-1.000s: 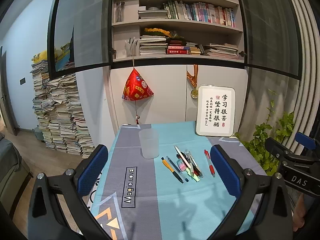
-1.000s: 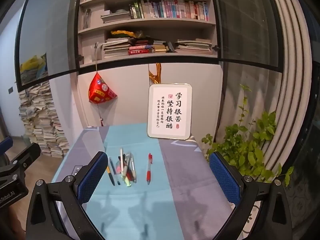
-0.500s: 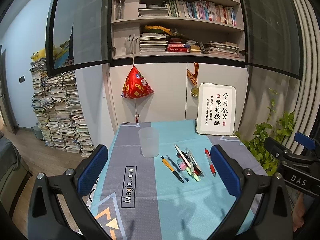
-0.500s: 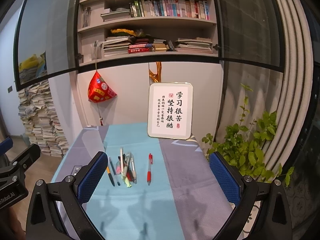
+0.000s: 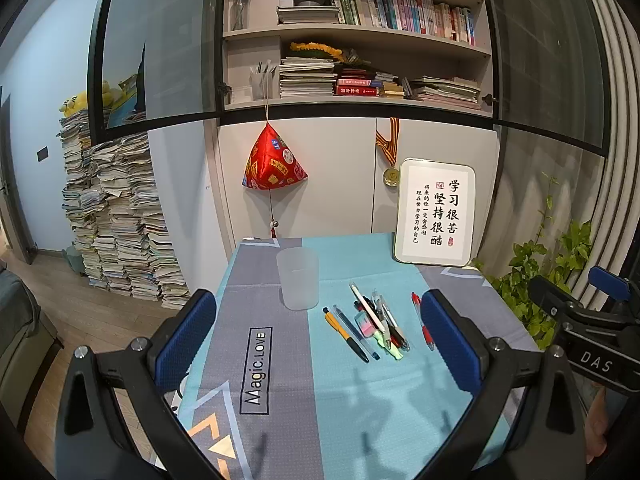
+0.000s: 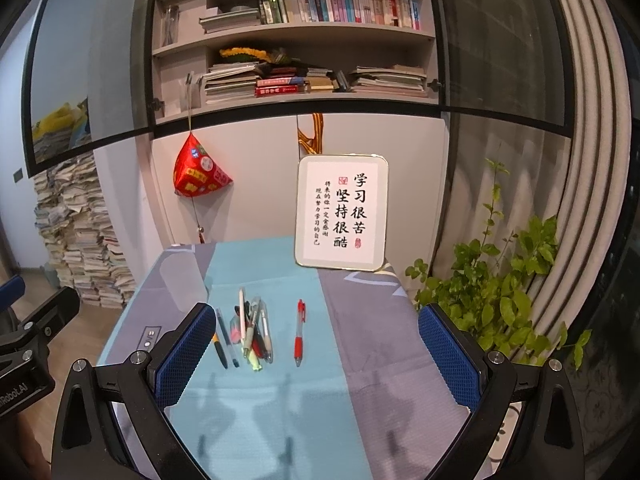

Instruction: Organize stationery

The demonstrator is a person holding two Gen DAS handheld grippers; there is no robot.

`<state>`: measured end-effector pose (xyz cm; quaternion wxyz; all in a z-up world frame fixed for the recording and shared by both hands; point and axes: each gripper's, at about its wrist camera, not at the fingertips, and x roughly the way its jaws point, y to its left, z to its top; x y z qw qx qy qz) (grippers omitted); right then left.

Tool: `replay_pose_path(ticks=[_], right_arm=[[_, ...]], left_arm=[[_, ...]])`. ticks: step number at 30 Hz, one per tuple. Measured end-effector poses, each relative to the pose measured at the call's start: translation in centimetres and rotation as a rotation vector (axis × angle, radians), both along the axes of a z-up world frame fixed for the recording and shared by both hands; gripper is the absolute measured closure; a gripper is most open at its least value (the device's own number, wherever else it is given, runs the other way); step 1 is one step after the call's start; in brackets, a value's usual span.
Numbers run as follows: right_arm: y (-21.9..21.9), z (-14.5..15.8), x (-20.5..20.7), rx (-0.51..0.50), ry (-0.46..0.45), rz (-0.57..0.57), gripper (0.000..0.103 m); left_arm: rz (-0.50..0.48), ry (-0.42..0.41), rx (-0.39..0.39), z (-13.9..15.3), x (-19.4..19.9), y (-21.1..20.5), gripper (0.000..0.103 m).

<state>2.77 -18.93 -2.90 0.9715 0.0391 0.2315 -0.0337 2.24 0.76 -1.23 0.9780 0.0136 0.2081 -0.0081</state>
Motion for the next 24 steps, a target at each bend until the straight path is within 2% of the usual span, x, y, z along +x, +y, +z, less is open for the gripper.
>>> replay_pose_path(ticks=[24], right_arm=[[0.01,-0.67,0.27,-0.001,0.012,0.002,0.002]], left_arm=[[-0.012,0.016,-0.015,-0.17,-0.24,0.08,0.001]])
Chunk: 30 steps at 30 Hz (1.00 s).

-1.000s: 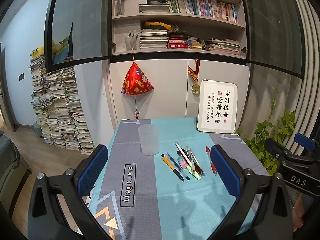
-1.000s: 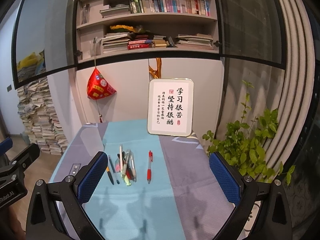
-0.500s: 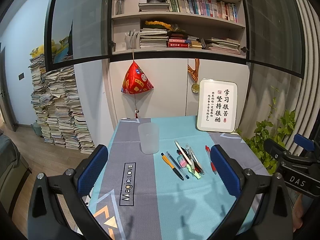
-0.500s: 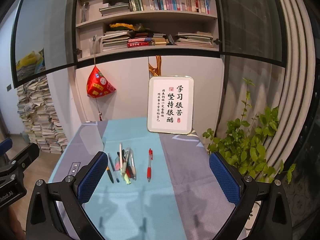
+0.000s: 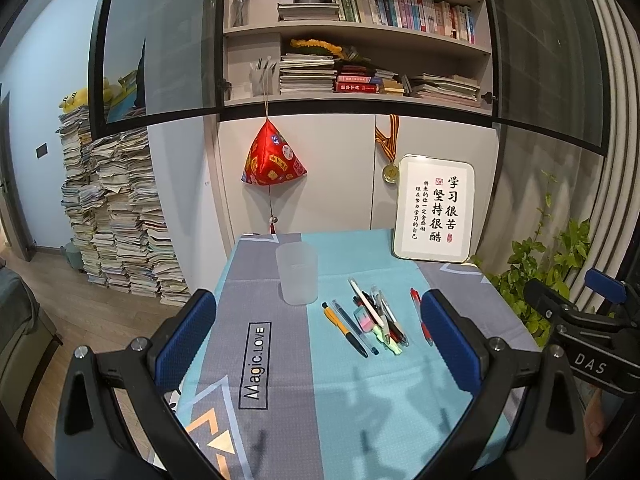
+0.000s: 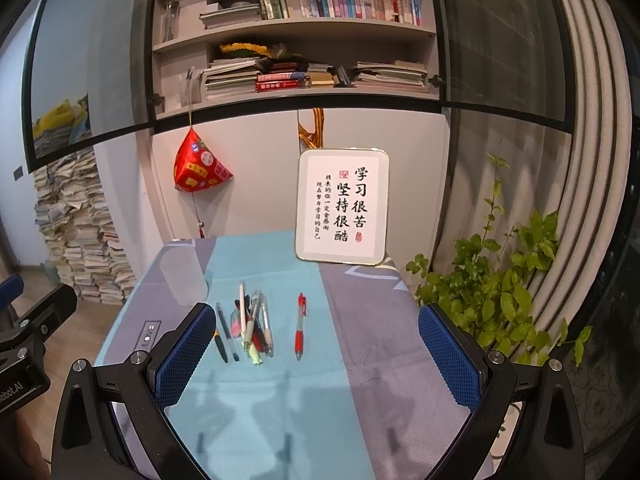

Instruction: Organize stationery

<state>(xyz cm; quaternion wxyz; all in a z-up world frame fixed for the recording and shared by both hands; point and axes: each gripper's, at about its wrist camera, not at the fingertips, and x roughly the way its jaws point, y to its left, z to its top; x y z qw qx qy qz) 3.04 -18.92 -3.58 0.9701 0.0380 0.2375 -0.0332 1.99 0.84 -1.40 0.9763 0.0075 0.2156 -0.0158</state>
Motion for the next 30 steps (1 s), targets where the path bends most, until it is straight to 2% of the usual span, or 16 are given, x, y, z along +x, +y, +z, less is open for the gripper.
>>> replay_pose_path(ticks=[21,26,30], right_arm=[[0.5,-1.3,0.9,-0.014,0.040,0.013,0.002],[0.9,-1.6,2.4,-0.019,0.070,0.015,0.002],[1.0,-2.4,3.8,-0.020,0.104,0.014,0.002]], left_arm=[[-0.005,0.028,0.000,-1.5,1.9,0.2,0.001],[-0.011,0.035,0.001,-2.3,3.2,0.3,0.001],[-0.031,0.047,0.004,-4.0,5.5,0.6,0.001]])
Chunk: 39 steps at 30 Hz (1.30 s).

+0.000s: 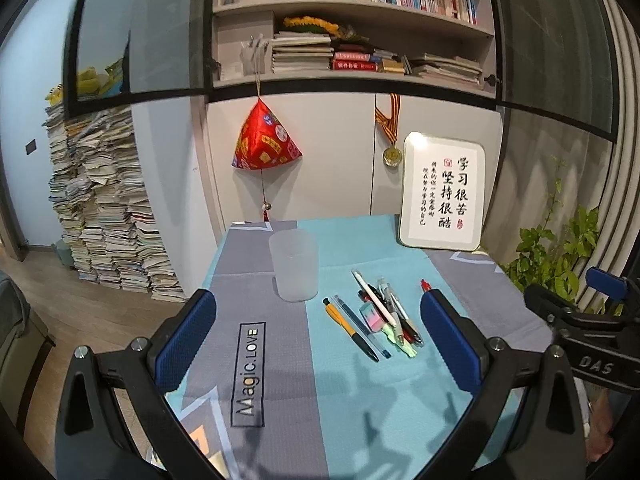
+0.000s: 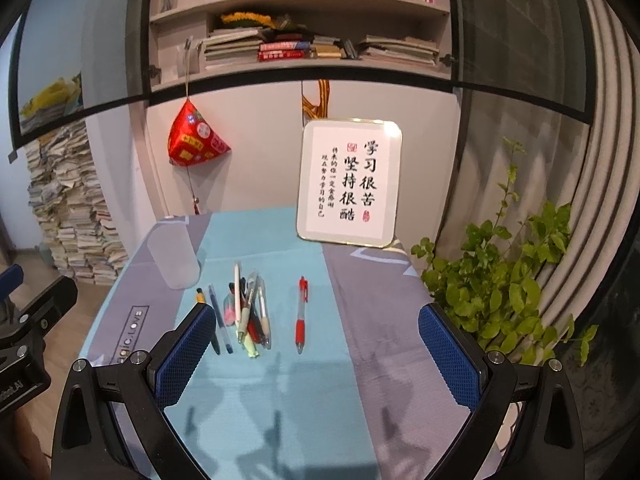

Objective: Organize stationery
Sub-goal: 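Grasp the frosted plastic cup with the left tool while the right tool approaches the red pen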

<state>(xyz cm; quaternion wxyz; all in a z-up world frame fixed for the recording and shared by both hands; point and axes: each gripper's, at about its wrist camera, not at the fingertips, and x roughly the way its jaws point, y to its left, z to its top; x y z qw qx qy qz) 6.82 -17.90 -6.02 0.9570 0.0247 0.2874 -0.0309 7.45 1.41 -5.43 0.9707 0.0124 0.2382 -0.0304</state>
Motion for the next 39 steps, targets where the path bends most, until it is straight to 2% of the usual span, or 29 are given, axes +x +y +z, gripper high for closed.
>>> replay_pose_path(ticks=[6,11,18,23,25,31,35,39], right_arm=[[-0.2,-2.2,3.2,0.001,0.078,-0.011,0.002],[-0.8,-4.6,6.7,0.026,0.162,-0.035,0.002],[-0.6,-6.9,11.0,0.048,0.198,-0.004,0.002],[-0.5,-8.4,13.8,0.047,0.228,0.028,0.019],[-0.6,-9.1,15.0,0.050,0.248,0.038,0.021],[-0.5,-10.1,17.1,0.052,0.244,0.056,0.025],[-0.5,-10.3,17.8,0.028,0.203,0.059,0.025],[-0.6,-11.0,19.0,0.083,0.257,0.076,0.026]], left_arm=[[-0.042,0.065,0.021,-4.1,4.6,0.8,0.002],[-0.041,0.159,-0.050,-6.7,9.1,2.3,0.002],[0.003,0.187,-0.042,-8.2,14.4,2.2,0.002],[0.039,0.189,0.008,-9.1,18.0,1.2,0.003],[0.042,0.196,0.013,-9.4,18.8,1.1,0.005],[0.075,0.227,0.004,-10.6,21.2,1.1,0.013],[0.087,0.251,-0.023,-11.1,22.0,1.8,0.034],[0.080,0.255,-0.048,-11.1,22.3,2.1,0.035]])
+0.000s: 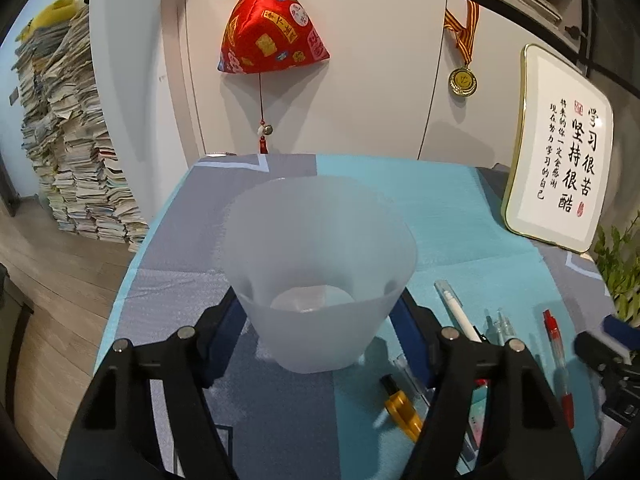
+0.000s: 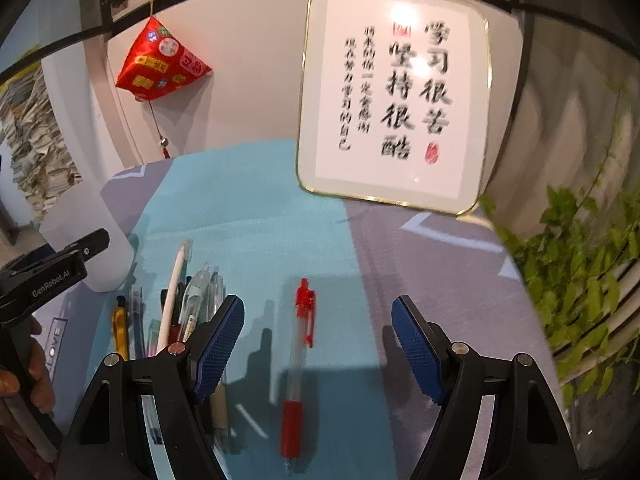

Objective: Organize stationery
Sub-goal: 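Grasp the frosted plastic cup with the left tool while the right tool approaches the red pen, then grasp the red pen with the right tool and lift it, then lower the red pen into the frosted cup and open the right tool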

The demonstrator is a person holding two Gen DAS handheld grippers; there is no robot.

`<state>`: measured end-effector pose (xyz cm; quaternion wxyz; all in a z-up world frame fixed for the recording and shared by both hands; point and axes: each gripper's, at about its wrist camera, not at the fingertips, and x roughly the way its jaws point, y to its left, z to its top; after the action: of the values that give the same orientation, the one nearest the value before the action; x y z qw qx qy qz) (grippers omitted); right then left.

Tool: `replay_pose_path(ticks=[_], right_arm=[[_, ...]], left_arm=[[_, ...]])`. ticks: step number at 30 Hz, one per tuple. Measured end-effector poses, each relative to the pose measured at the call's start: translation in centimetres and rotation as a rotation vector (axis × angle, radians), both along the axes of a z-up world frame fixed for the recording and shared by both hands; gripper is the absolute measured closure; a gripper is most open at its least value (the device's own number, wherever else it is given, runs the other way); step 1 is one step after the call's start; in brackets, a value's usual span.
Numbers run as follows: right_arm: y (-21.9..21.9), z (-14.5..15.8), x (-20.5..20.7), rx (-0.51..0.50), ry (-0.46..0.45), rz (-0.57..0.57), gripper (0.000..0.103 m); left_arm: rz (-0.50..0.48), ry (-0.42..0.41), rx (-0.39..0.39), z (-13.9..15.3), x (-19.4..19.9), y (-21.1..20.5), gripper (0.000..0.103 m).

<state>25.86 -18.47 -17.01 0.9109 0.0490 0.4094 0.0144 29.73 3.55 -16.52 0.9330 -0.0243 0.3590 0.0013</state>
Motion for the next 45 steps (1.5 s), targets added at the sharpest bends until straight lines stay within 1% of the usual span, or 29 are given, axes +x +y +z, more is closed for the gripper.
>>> replay_pose_path(ticks=[1,2,3,4,5,8,10,14,16,20,22,23,24,25,27,32,37,39,41,44,45], right_arm=[[0.1,-0.2,0.4,0.009,0.021,0.003,0.032],[0.2,-0.5,0.7,-0.001,0.038,0.004,0.043],[0.5,-0.7,1.1,-0.023,0.057,0.004,0.049],[0.6,-1.0,1.4,-0.034,0.072,0.006,0.062],[0.7,-1.3,1.7,-0.036,0.091,0.013,0.068],[0.6,-2.0,2.4,-0.020,0.130,0.013,0.068],[0.3,-2.1,2.5,-0.009,0.142,0.001,0.068],[-0.2,-1.9,2.5,0.000,0.147,-0.014,0.068],[-0.1,-2.0,2.6,0.004,0.154,-0.012,0.068],[0.5,-2.6,3.1,0.009,0.192,0.004,0.068],[1.2,-2.8,3.3,-0.038,0.192,0.012,0.069],[1.4,-2.7,3.2,-0.058,0.189,0.007,0.080],[1.5,-2.7,3.2,-0.055,0.197,0.008,0.088],[1.4,-2.6,3.1,-0.029,0.203,0.009,0.088],[1.1,-1.5,2.1,0.011,0.182,0.009,0.088],[1.6,2.9,-1.1,0.029,0.086,0.052,0.088],[4.2,8.4,-4.0,0.057,-0.055,0.126,0.088],[5.3,10.1,-4.8,0.076,-0.099,0.163,0.088],[6.9,11.8,-5.3,0.085,-0.138,0.202,0.088],[8.8,14.3,-5.7,0.120,-0.183,0.283,0.088],[9.3,14.6,-5.8,0.128,-0.189,0.300,0.088]], left_arm=[[-0.004,0.002,0.000,0.1,-0.1,0.0,0.035],[-0.008,0.002,0.002,0.2,-0.2,0.0,0.035],[-0.016,0.001,0.004,0.3,-0.5,0.0,0.035],[-0.028,-0.003,0.010,0.5,-1.0,0.0,0.035],[-0.041,-0.009,0.016,0.8,-1.4,-0.1,0.035],[-0.071,-0.016,0.019,1.5,-3.2,0.3,0.035],[-0.108,-0.019,0.021,1.7,-4.8,0.6,0.035],[-0.195,-0.015,0.050,1.1,-8.8,1.1,0.035],[-0.218,-0.007,0.057,0.7,-10.2,1.2,0.035],[-0.243,-0.002,0.063,-0.1,-11.3,0.9,0.035],[-0.254,-0.006,0.054,-0.3,-11.4,0.6,0.035],[-0.261,-0.015,0.055,-0.4,-11.5,0.4,0.035],[-0.266,-0.021,0.053,-0.4,-11.5,0.3,0.035],[-0.270,-0.028,0.054,-0.4,-11.5,0.2,0.035],[-0.280,-0.051,0.066,-0.5,-11.7,0.0,0.035],[-0.286,-0.117,0.055,-1.1,-12.2,0.3,0.035],[-0.284,-0.104,0.020,-1.4,-12.2,1.1,0.035],[-0.284,-0.107,0.043,-1.3,-12.4,0.7,0.035],[-0.287,-0.119,0.086,-1.3,-12.8,0.0,0.035],[-0.289,-0.128,0.129,-1.1,-12.9,-0.5,0.035],[-0.289,-0.130,0.135,-1.2,-13.0,-0.6,0.035]])
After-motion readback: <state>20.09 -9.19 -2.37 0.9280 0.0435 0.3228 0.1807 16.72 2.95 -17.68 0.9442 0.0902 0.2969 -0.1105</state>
